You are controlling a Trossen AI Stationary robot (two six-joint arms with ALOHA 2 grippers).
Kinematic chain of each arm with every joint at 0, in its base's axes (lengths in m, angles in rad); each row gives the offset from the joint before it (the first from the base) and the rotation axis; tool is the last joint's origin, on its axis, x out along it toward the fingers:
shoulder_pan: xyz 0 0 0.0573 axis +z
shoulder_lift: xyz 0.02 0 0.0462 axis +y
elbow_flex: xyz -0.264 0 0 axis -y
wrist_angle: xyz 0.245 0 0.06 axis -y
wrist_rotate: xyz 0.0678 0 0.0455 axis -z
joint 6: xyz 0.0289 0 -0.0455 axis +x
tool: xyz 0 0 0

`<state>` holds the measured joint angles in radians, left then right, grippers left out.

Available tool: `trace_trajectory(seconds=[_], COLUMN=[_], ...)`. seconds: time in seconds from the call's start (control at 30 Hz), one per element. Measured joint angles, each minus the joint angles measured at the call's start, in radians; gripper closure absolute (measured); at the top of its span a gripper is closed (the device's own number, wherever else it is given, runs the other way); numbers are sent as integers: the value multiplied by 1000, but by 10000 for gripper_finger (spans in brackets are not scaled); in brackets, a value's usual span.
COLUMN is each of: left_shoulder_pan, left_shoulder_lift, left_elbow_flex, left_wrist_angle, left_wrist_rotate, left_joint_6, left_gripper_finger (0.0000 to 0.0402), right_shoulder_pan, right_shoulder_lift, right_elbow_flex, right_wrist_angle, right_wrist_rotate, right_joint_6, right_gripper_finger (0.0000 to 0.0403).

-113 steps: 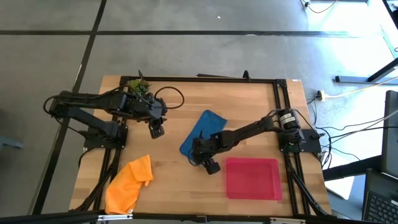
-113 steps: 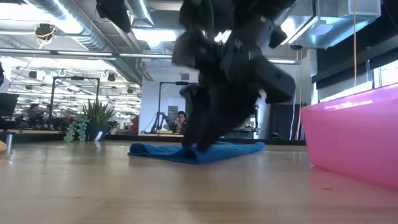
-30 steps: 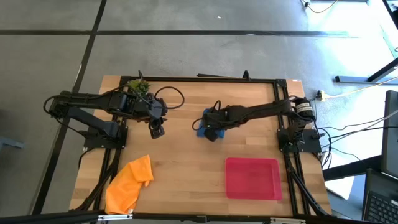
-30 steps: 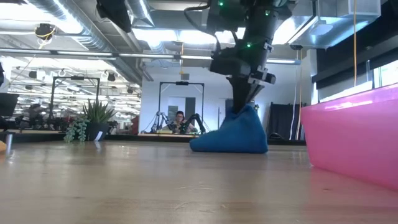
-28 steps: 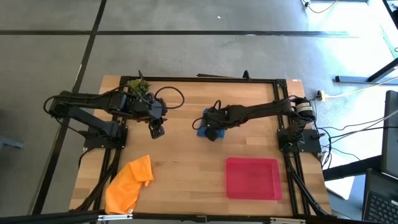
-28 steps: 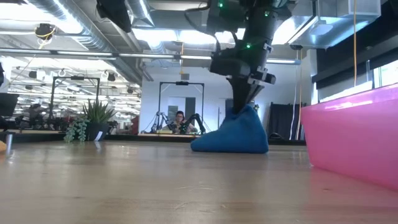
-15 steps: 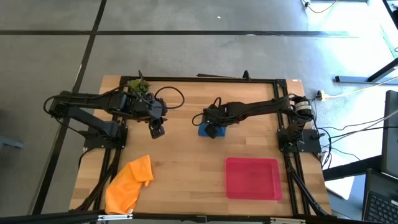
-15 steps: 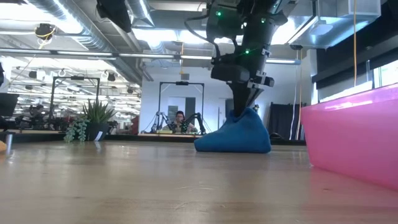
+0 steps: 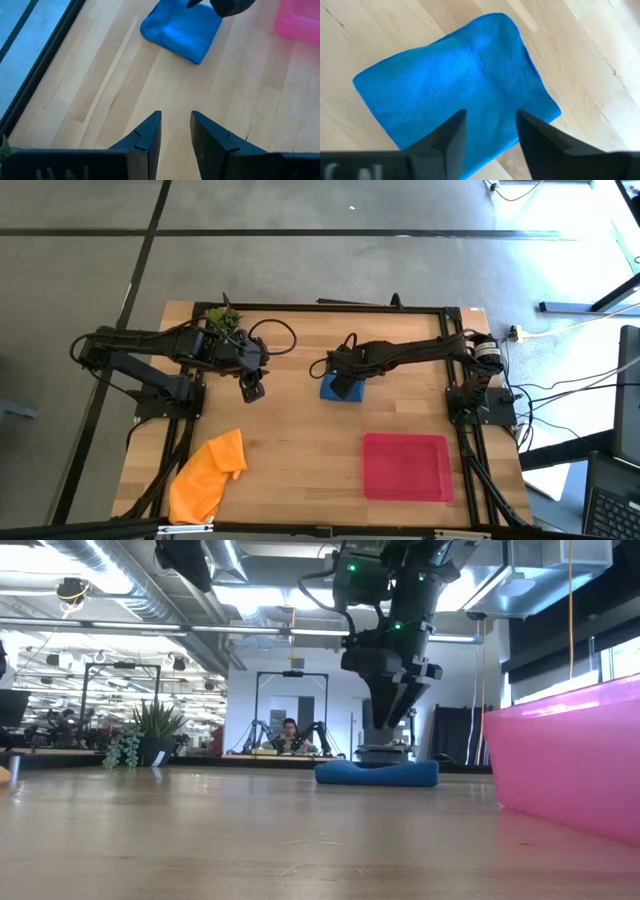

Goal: Roll microfiber towels into tight, uniform cylinder then place into a basket
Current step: Fold the blue microfiber towel, then roll the blue microfiber towel

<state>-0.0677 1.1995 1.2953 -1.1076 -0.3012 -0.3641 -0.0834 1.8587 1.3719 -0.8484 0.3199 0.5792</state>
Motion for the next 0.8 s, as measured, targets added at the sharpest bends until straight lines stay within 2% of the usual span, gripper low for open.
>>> trace_trajectory(seconds=[0.13, 0.27, 0.37, 0.43, 0.57, 0.8], left_shoulder_pan=[0, 0, 0, 0, 0, 0], left_shoulder_lift=[0, 0, 0, 0, 0, 12], left_elbow_flex=[0, 0, 0, 0, 0, 1], left_wrist_angle=[0, 0, 0, 0, 1, 2], left_wrist_rotate=[0, 0, 0, 0, 0, -1], left_joint_6=[-4, -53, -88, -105, -128, -131], left_gripper_finger=[305, 305, 305, 305, 305, 305], right_shoulder_pan=[0, 0, 9, 24, 48, 49], right_shoulder_lift=[0, -2, -2, -2, -2, -2], right_elbow_flex=[53, 99, 90, 60, 7, -89], right_wrist_angle=[-63, -105, -103, -104, -63, 59], right_wrist_rotate=[-22, -176, -306, -355, -370, -365], right_joint_6=[5, -140, -282, -376, -495, -533], right_gripper_finger=[198, 193, 193, 193, 193, 192])
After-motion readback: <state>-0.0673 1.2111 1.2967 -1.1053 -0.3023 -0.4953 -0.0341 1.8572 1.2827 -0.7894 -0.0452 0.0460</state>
